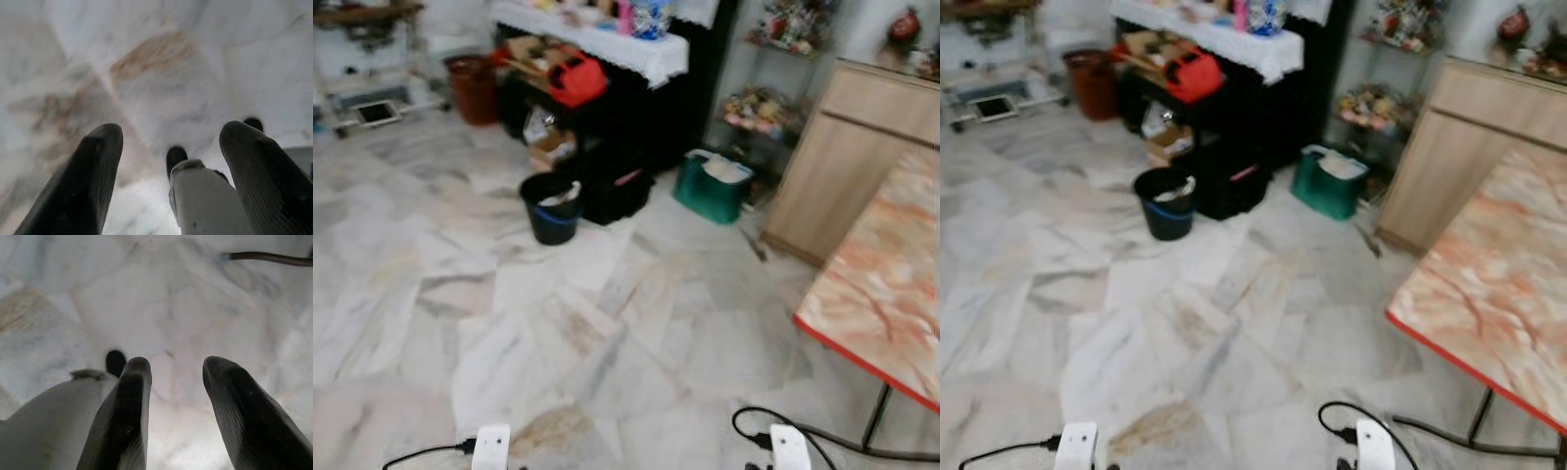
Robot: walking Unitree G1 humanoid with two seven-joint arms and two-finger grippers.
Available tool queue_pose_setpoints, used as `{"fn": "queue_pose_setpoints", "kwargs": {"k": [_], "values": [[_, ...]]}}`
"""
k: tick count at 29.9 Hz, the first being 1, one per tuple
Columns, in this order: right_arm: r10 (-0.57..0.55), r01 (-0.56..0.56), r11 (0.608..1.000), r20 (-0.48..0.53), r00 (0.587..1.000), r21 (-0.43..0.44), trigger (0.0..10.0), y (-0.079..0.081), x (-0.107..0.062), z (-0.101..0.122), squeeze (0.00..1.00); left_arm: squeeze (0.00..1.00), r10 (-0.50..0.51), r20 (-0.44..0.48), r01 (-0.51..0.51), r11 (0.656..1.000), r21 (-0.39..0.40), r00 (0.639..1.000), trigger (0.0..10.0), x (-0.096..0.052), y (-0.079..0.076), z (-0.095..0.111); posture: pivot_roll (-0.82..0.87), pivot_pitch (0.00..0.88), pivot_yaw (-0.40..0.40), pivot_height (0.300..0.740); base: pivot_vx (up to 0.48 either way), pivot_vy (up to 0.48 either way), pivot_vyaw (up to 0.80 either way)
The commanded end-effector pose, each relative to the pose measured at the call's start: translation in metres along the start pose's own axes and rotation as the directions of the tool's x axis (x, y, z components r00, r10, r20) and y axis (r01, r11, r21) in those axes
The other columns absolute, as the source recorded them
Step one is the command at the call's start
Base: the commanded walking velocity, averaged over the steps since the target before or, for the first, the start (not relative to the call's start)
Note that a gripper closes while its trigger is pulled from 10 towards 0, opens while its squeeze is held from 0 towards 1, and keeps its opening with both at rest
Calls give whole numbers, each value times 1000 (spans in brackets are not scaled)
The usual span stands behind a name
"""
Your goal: Setting the table
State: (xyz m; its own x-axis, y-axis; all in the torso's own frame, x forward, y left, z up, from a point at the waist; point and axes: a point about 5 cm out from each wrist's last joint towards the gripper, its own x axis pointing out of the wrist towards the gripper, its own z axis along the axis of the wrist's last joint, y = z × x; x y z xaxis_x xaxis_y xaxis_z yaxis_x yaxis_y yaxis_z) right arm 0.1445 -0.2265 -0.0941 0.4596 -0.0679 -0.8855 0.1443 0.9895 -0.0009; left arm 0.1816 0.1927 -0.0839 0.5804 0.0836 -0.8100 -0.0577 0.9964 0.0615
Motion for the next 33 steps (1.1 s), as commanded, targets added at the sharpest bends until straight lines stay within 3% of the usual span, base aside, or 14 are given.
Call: {"fn": "queue_pose_setpoints", "kwargs": {"k": [1,3,9,12,24,33], "values": [[12,-12,1000,27,1000,-6,10000,8,2,5,0,0,36,-28,-36,999,-6,999,10000,-1,8,-6,32,0,-27,740,0,0,-663],[8,-8,1000,41,999,9,10000,10,2,6,0,0,50,-22,-50,998,-39,999,10000,-1,11,-4,32,0,-27,740,0,0,-331],[16,-16,1000,50,999,-11,10000,17,3,10,0,0,51,9,-51,999,-6,999,10000,0,14,5,34,0,-31,740,0,0,0],[14,-14,1000,45,999,-4,10000,18,3,11,0,0,76,18,-75,997,-33,997,10000,1,18,9,29,0,-27,740,0,-480,0],[-11,12,1000,31,999,-19,10000,15,3,10,0,0,66,40,-64,997,-48,997,10000,1,15,14,37,0,-38,740,0,-480,-678],[-6,7,1000,30,1000,-23,10000,20,4,12,0,0,53,70,-47,995,-85,996,10000,1,14,18,40,0,-43,740,-109,-435,-66]]}}
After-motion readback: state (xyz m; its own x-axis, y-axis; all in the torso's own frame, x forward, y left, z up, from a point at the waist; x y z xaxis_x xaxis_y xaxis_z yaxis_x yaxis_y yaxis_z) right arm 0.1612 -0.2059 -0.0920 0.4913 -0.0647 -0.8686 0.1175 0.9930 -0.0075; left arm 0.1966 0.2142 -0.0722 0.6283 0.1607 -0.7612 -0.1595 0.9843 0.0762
